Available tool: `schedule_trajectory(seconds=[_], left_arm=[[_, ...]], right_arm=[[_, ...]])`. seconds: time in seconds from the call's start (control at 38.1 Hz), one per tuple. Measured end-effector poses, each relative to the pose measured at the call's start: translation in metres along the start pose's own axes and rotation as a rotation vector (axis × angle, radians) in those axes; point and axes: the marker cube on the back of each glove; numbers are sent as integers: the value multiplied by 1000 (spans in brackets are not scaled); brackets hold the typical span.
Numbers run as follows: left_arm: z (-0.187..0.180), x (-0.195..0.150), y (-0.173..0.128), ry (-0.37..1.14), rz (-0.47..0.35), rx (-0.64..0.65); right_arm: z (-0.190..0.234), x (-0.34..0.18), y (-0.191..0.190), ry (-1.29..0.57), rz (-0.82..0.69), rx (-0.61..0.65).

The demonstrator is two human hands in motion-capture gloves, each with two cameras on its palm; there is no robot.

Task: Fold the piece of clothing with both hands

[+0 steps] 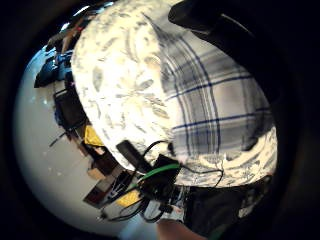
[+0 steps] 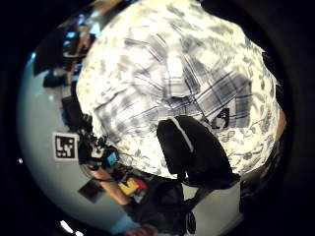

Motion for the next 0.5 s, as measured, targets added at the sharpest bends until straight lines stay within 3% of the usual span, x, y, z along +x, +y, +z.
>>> schedule_trajectory(seconds=[0.1,0.24,0.34,0.5], left_arm=[[44,3,-12,30,-47,-111],[80,2,-27,37,-92,-137],[91,3,-37,29,-59,-94],[93,4,-41,20,-83,-80]], right_arm=[[44,4,-2,-11,48,-111],[86,5,-8,-3,43,-202],[102,4,-15,-4,62,-197],[111,-1,-9,54,117,-235]])
